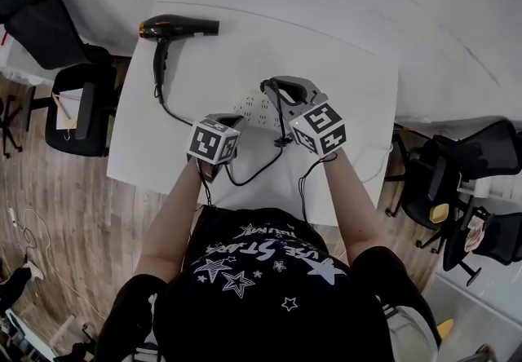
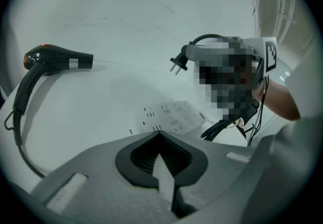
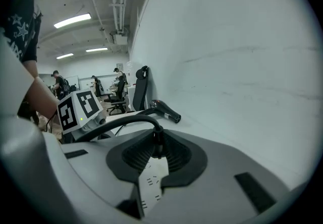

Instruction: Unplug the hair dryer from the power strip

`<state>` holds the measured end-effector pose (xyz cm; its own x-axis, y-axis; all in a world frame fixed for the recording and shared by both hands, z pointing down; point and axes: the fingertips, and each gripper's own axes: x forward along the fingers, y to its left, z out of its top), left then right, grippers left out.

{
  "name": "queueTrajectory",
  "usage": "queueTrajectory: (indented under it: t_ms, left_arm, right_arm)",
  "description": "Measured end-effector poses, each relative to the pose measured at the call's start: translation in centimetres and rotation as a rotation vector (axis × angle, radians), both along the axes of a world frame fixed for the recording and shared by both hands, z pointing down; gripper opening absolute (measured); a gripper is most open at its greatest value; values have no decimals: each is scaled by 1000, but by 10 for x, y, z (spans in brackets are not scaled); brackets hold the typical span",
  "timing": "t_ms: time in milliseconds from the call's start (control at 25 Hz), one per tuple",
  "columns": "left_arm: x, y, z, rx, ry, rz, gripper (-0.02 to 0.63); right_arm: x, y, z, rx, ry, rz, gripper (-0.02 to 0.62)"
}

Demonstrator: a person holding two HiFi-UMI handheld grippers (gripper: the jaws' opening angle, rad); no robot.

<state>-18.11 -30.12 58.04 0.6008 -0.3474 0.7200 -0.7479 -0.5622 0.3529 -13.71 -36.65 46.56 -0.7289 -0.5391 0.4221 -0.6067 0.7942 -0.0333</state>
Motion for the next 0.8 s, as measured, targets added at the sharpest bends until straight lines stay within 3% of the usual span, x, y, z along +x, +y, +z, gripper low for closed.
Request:
queueTrajectory:
  t_ms: [400, 800]
  left_arm:
    - [-1, 20, -30, 107, 83, -27, 6]
    - [-7, 48, -39, 127, 180, -43, 6]
  right_arm:
    - [15, 42, -27, 107, 192, 16, 63]
    - [42, 82, -28, 90, 245, 141, 64]
